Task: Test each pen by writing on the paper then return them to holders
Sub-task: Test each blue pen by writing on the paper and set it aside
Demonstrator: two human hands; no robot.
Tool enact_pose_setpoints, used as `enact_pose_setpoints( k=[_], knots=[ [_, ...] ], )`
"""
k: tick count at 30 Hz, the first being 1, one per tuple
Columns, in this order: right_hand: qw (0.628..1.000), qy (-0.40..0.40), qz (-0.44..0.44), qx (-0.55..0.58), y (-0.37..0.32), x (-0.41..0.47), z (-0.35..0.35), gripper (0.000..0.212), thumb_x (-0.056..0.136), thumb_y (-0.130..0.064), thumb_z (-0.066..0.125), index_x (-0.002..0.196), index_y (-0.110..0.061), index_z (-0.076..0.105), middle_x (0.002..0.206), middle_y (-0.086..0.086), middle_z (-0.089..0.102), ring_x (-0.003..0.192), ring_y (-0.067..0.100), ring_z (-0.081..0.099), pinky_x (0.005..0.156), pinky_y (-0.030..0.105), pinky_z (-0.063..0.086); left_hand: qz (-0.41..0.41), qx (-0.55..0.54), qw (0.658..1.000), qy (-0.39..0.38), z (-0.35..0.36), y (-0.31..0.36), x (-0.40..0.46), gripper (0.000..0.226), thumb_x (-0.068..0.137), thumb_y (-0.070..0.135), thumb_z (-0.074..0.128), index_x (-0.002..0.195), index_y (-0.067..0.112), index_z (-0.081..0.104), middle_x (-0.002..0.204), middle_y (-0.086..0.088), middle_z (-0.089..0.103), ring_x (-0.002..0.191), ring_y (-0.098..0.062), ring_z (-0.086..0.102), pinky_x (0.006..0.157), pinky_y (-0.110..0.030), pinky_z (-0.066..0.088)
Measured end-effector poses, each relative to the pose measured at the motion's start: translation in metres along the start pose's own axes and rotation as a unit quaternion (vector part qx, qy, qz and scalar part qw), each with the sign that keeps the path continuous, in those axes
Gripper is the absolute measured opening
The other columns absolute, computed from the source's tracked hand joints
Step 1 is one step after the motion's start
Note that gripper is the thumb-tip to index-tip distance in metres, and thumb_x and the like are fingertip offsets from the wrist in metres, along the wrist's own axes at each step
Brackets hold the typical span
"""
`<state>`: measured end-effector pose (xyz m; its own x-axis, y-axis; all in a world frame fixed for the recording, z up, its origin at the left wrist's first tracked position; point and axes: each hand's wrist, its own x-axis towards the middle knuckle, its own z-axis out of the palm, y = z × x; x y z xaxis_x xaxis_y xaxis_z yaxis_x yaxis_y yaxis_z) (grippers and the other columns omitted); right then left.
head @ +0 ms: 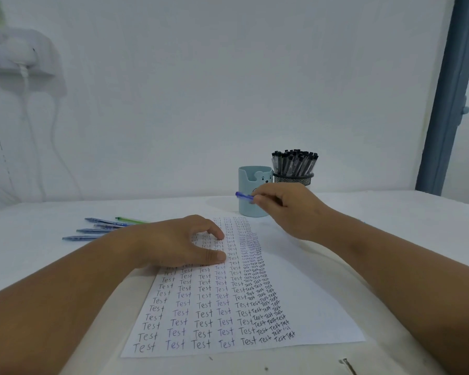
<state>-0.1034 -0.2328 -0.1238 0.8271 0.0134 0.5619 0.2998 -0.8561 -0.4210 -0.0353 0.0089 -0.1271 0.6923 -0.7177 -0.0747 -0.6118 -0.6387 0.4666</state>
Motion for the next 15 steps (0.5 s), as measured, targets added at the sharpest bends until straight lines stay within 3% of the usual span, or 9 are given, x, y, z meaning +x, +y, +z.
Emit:
enact_pose_setpoints(
  k=[3, 7, 11, 13, 15],
  knots=[
    [0.999, -0.007, 0.029, -0.011, -0.002, -0.001, -0.005, 0.024, 0.105, -0.024, 0.049, 0.093, -0.018, 0.068, 0.064, -0.007, 0.05, 0.056, 0.011, 0.041, 0.055, 0.03, 0.042, 0.0, -0.001, 1.0, 0.001, 0.001, -0.001, 0.0, 0.058, 0.067, 0.072, 0.066, 0.12, 0.052, 0.055, 0.147, 0.025, 0.037, 0.14, -0.004, 0.031, 0.117, -0.032, 0.026],
    [0.998, -0.02, 0.054, -0.019, 0.0, -0.001, -0.008, 0.031, 0.107, -0.026, 0.044, 0.092, -0.016, 0.069, 0.065, -0.008, 0.049, 0.056, 0.009, 0.042, 0.055, 0.024, 0.04, 0.0, -0.001, 1.0, 0.002, 0.0, -0.004, 0.001, 0.061, 0.064, 0.076, 0.066, 0.12, 0.054, 0.055, 0.146, 0.027, 0.037, 0.14, -0.003, 0.032, 0.118, -0.033, 0.026],
    [0.996, -0.056, 0.057, -0.042, 0.006, 0.002, -0.02, 0.022, 0.102, -0.022, 0.057, 0.082, -0.023, 0.068, 0.073, -0.006, 0.061, 0.061, 0.01, 0.053, 0.063, 0.026, 0.047, 0.004, -0.002, 1.0, 0.003, 0.001, -0.004, 0.001, 0.058, 0.067, 0.074, 0.066, 0.12, 0.053, 0.056, 0.146, 0.027, 0.037, 0.14, -0.002, 0.031, 0.116, -0.031, 0.025],
    [0.991, -0.071, 0.065, -0.095, 0.013, 0.003, -0.029, 0.014, 0.097, -0.021, 0.064, 0.089, -0.016, 0.074, 0.084, 0.002, 0.069, 0.077, 0.021, 0.062, 0.071, 0.027, 0.049, 0.004, -0.004, 1.0, 0.0, 0.001, -0.005, 0.001, 0.057, 0.069, 0.073, 0.067, 0.12, 0.053, 0.055, 0.146, 0.027, 0.036, 0.139, -0.002, 0.031, 0.115, -0.029, 0.025],
    [0.987, -0.088, 0.069, -0.12, 0.018, 0.001, -0.039, 0.008, 0.093, -0.02, 0.071, 0.095, -0.018, 0.078, 0.085, -0.002, 0.072, 0.08, 0.014, 0.064, 0.07, 0.019, 0.048, 0.003, -0.007, 1.0, -0.001, 0.001, -0.005, 0.001, 0.056, 0.07, 0.072, 0.067, 0.121, 0.052, 0.055, 0.146, 0.027, 0.036, 0.139, -0.003, 0.031, 0.114, -0.029, 0.025]
  ],
)
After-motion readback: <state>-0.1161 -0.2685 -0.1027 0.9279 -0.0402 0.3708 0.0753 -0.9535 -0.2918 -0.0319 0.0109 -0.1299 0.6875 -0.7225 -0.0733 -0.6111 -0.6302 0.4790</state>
